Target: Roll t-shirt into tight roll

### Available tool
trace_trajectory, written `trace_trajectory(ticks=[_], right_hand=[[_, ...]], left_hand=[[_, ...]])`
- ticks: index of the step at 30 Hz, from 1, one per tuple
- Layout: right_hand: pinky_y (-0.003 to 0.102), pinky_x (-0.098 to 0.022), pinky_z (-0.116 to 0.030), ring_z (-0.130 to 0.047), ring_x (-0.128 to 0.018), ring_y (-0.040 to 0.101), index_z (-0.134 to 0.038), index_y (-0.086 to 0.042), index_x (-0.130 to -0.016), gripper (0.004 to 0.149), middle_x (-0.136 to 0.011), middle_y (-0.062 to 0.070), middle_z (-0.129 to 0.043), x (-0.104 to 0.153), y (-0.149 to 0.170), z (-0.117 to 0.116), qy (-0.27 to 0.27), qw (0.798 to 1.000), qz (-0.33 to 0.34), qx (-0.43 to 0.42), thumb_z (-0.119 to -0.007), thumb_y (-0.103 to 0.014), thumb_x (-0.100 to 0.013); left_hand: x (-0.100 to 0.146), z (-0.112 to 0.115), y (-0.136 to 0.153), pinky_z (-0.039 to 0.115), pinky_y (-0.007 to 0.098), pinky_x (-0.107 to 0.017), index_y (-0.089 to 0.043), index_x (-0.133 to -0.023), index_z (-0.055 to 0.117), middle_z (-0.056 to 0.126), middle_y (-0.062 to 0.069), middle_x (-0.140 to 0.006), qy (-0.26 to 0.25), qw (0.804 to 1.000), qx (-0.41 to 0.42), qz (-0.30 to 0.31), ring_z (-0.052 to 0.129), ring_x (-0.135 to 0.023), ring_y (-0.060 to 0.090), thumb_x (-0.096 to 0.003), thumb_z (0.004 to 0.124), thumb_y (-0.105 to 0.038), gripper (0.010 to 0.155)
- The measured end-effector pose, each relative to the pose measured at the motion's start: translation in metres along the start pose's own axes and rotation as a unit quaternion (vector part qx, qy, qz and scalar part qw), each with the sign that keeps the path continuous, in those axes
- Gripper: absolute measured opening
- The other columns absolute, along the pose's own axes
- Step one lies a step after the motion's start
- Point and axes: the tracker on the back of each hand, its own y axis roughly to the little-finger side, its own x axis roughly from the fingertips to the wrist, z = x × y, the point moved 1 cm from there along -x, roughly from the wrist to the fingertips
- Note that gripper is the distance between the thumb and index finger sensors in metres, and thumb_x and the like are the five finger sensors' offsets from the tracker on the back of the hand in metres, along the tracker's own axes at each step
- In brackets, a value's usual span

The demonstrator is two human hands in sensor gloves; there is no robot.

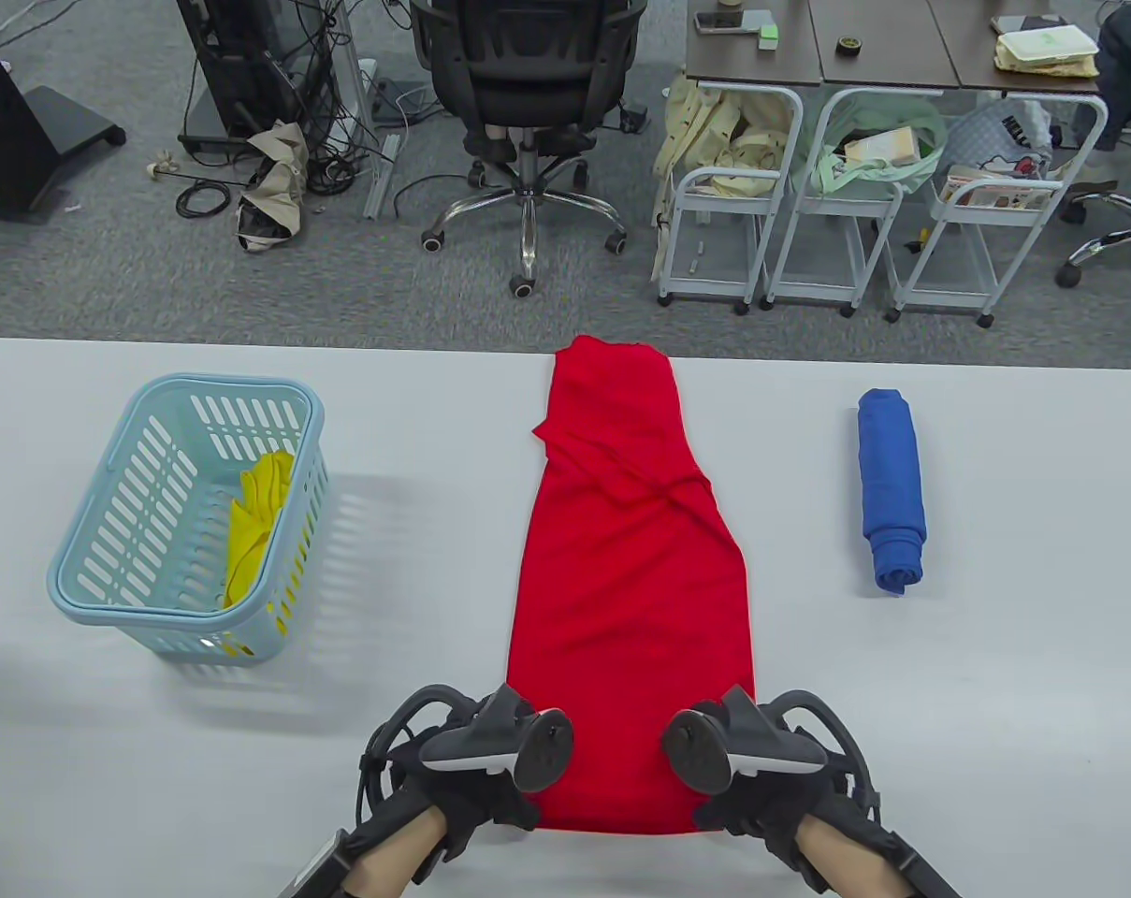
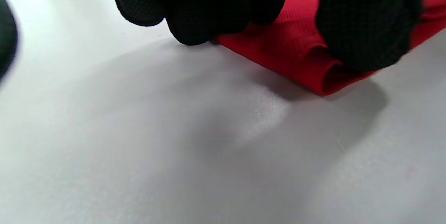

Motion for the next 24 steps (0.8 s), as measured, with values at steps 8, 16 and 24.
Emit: trace_trajectory(ticks=[8, 16, 24], right_hand=[[0.052, -0.068, -0.058, -0.076, -0.083, 0.027, -0.055, -0.03, -0.101, 0.054, -0.101, 0.005, -0.061, -0.009, 0.0, 0.006, 0.045, 0.999, -0.01, 0.023, -0.081, -0.027, -0.055], [0.052, -0.065, -0.059, -0.078, -0.074, 0.025, -0.057, -0.031, -0.102, 0.046, -0.098, 0.009, -0.064, -0.014, 0.013, 0.01, 0.044, 0.999, -0.02, -0.021, -0.071, -0.029, -0.058], [0.053, -0.07, -0.056, -0.065, -0.1, 0.034, -0.061, -0.021, -0.096, 0.039, -0.11, 0.01, -0.052, 0.024, 0.038, 0.048, 0.147, 0.981, -0.013, -0.125, -0.06, -0.03, -0.059]], left_hand=[[-0.005, -0.002, -0.004, 0.072, 0.05, -0.07, -0.021, -0.111, 0.05, 0.076, 0.003, -0.099, -0.038, 0.999, -0.011, -0.011, 0.085, -0.084, 0.026, -0.05, 0.08, -0.05, 0.074], [-0.008, -0.007, 0.001, 0.081, 0.047, -0.063, -0.024, -0.104, 0.066, 0.091, -0.003, -0.082, -0.091, 0.996, -0.004, -0.013, 0.097, -0.068, 0.019, -0.0513, 0.079, -0.041, 0.058], [0.02, -0.036, 0.033, 0.07, 0.055, -0.072, -0.027, -0.092, 0.078, 0.083, 0.0, -0.09, -0.219, 0.959, 0.178, 0.019, 0.087, -0.083, 0.026, -0.0546, 0.063, -0.039, 0.042]])
